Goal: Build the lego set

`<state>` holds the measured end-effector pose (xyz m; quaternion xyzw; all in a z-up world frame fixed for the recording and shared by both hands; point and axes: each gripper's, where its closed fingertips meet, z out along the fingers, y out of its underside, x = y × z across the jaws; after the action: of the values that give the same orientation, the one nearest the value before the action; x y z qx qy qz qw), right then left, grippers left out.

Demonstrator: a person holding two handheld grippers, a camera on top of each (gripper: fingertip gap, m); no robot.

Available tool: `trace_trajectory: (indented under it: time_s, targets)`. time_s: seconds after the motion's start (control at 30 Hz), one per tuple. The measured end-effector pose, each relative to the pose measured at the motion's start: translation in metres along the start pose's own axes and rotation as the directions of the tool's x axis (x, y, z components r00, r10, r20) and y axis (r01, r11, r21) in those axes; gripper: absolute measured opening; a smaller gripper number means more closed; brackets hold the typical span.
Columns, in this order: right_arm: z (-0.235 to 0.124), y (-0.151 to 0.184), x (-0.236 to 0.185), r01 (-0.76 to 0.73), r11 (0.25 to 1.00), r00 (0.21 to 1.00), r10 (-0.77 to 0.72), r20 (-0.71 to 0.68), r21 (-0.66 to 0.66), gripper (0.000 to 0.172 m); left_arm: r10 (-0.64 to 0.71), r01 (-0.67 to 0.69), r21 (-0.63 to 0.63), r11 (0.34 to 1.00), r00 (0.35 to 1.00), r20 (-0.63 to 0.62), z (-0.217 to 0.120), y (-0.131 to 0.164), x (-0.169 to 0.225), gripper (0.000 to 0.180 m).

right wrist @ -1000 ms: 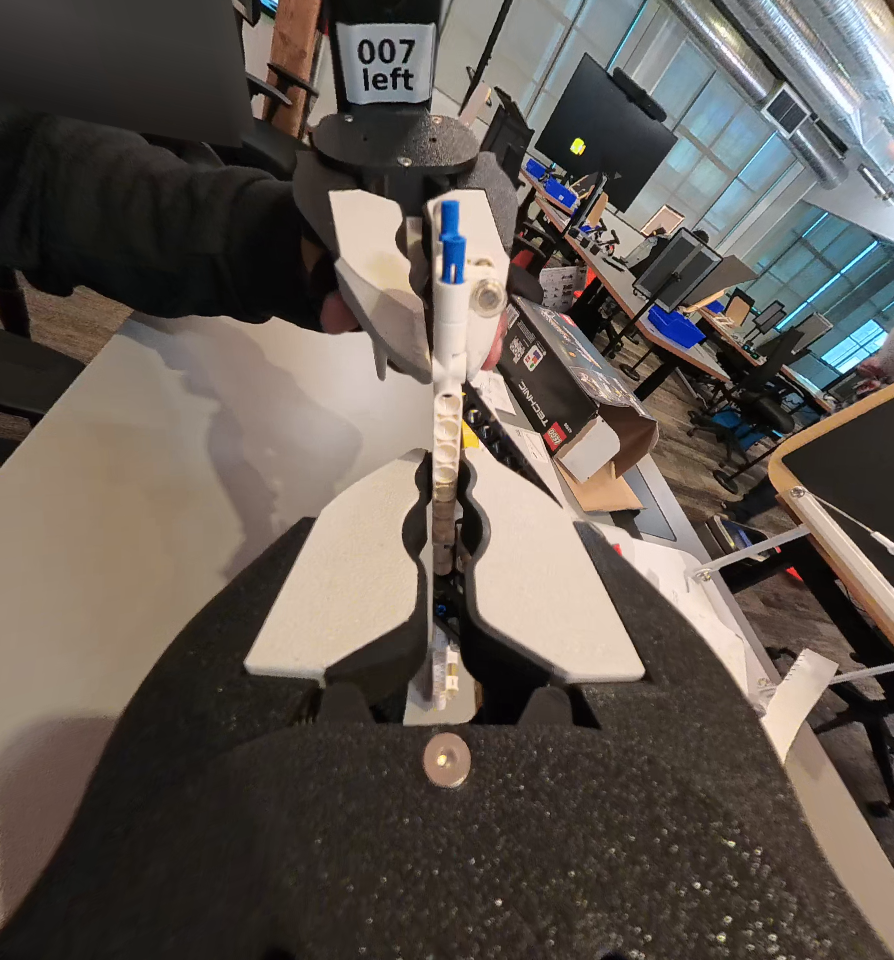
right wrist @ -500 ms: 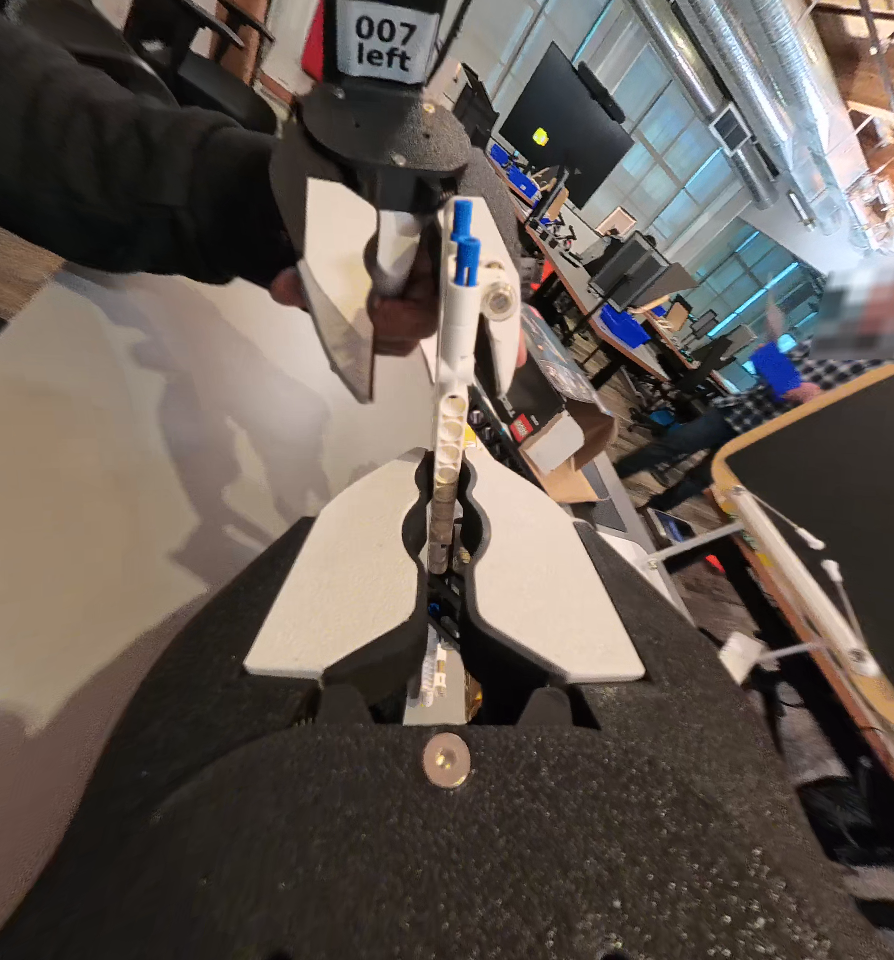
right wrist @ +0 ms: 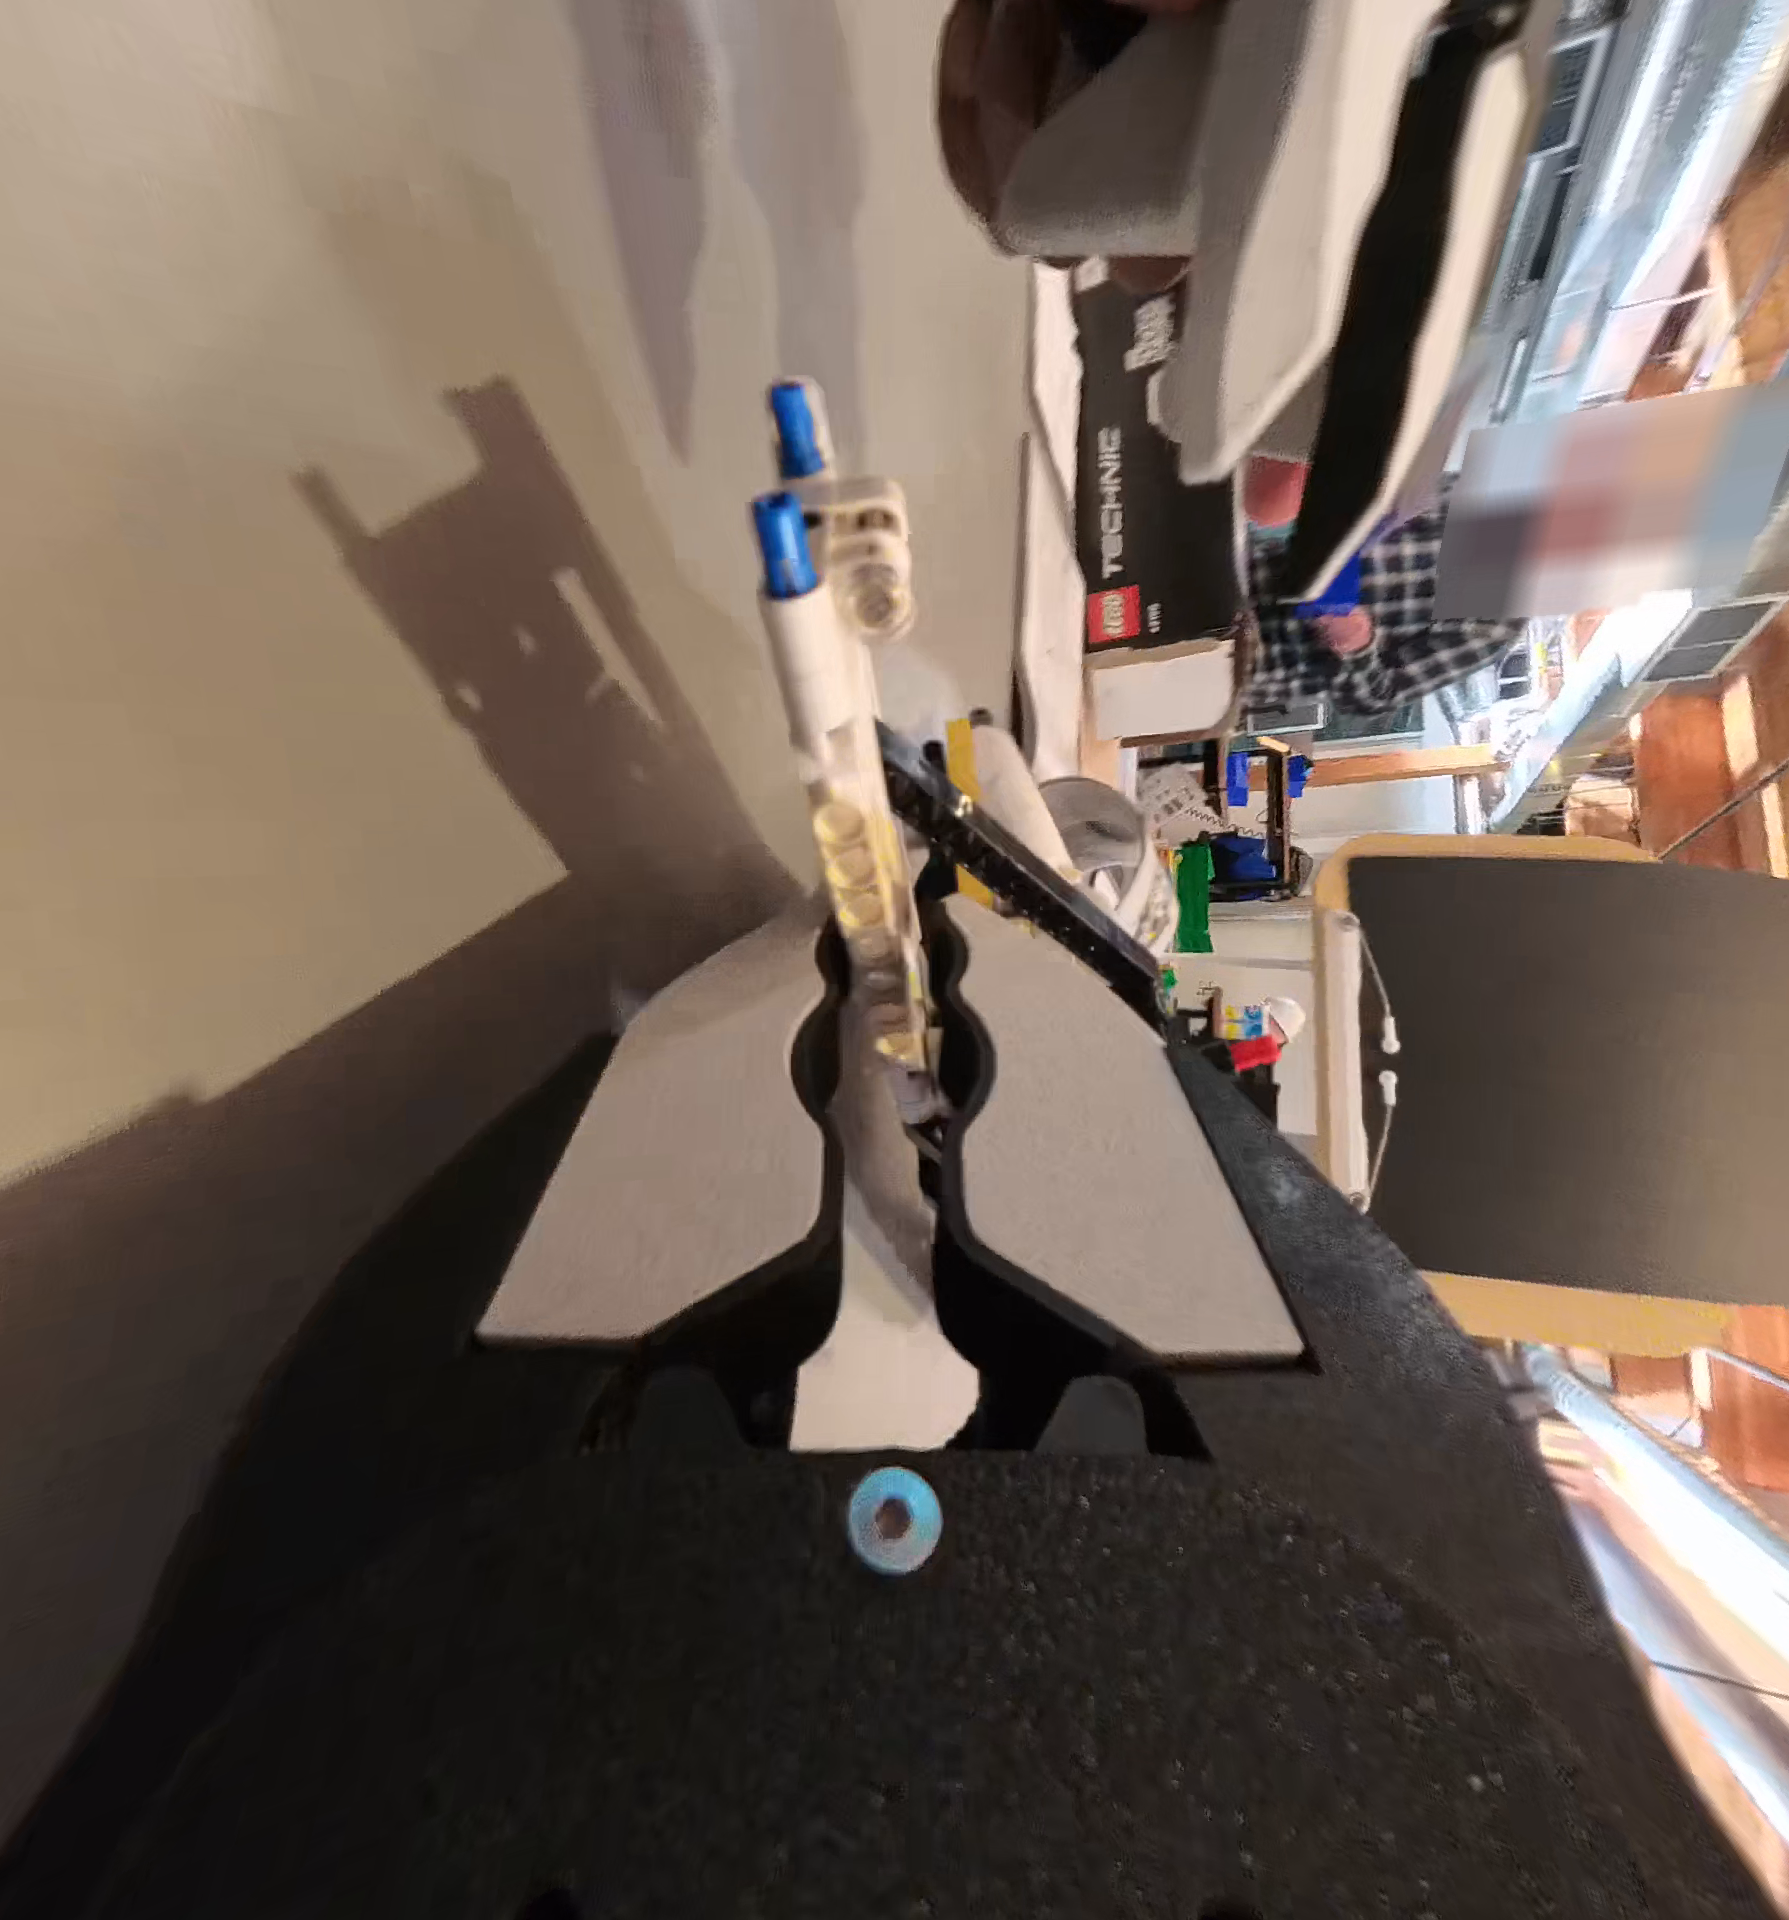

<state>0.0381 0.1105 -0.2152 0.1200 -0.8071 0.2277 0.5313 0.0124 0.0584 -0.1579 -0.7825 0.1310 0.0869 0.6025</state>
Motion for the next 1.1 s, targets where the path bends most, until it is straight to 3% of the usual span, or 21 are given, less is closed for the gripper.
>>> trace_trajectory:
  time_s: [0.17,0.23,0.47,0.73,1.1]
  targets:
    - [-0.004,0.005,-0.025,0.064,0.998,0.992,-0.062,0.108,-0.013,0.017,-0.014,0.014,-0.018,1.0,1.0,-0.003,0.0,0.01,0.001,0.047]
    - [-0.008,0.007,-0.03,0.062,0.998,0.986,-0.059,0.158,-0.019,0.024,-0.022,0.022,-0.019,1.0,1.0,-0.007,0.0,0.012,0.001,0.046]
    - [-0.022,0.017,-0.036,0.008,1.0,0.97,-0.003,0.242,-0.019,0.026,-0.073,0.072,-0.023,0.997,0.997,-0.031,0.001,0.017,-0.001,0.046]
    - [-0.039,0.029,-0.038,-0.126,0.991,0.952,0.111,0.287,0.034,0.029,-0.094,0.086,-0.089,0.992,0.992,-0.088,0.02,0.026,0.005,0.046]
    - [-0.058,0.047,-0.037,-0.113,0.99,0.961,0.088,0.261,0.084,0.035,-0.066,0.056,-0.076,0.996,0.989,-0.132,0.052,0.012,-0.003,0.046]
